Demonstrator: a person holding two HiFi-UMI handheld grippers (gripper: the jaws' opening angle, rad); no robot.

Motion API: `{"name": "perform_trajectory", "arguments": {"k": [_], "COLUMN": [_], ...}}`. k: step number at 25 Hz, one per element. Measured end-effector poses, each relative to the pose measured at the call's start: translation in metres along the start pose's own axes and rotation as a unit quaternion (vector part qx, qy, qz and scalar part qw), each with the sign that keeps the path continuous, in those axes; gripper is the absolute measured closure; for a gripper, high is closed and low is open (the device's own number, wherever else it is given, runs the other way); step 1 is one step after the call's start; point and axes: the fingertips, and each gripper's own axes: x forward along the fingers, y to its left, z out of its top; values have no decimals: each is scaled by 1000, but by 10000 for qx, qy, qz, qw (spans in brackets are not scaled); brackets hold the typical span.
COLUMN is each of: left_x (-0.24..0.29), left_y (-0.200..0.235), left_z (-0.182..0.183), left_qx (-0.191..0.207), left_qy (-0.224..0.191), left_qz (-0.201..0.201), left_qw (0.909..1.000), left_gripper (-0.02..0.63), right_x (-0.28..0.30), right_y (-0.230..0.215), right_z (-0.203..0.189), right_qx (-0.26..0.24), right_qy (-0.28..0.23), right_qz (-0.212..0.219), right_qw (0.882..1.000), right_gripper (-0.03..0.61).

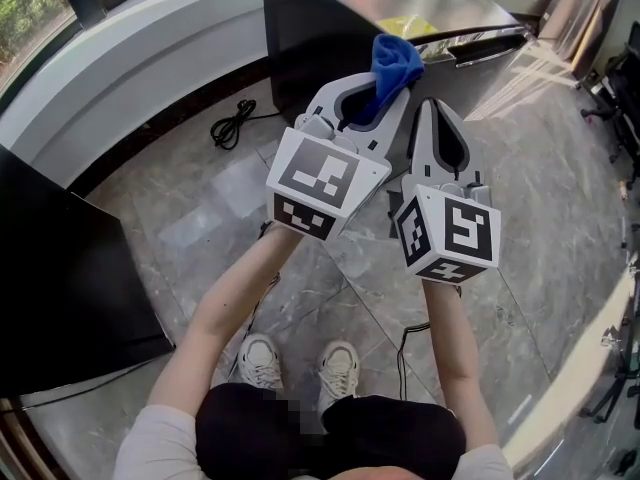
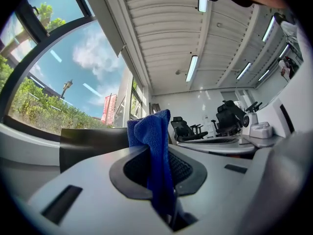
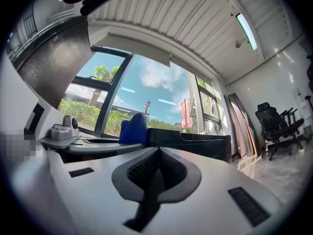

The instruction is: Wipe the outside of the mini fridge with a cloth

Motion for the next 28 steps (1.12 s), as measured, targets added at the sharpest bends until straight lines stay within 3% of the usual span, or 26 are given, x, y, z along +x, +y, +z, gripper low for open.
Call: {"name": "perform_trajectory", "arguments": {"k": [7,11,16,21,25,28], "left_x": [-1,-12,-31,-26,-23,-15], "left_y": [-7,12,84,170,203,227], "left_z": [3,7,9,-21,-47,-59], "left_qx": [40,-111,-277,309,758,628], "left_qy": [-29,-190,-374,11,383,340], "left_qz": [-170,-14,756,1539,1579,1652], "left_qw": [9998,9998,9961,9876,9838,9837], "left_gripper": [557,557,557,557,557,557], "right_x": [2,2,11,22,30,36], "right_y": [6,10,34,66,82,87], "right_z": [0,-5,-14,-34,-49,-63], "right_qx": [-13,34,51,-67,-164,-199], "right_qy": [20,12,56,236,300,406], "right_qz": [62,83,389,789,976,1079], "right_qw": [10000,10000,9992,9966,9946,9931], "right_gripper": [566,568,567,568,568,567]}}
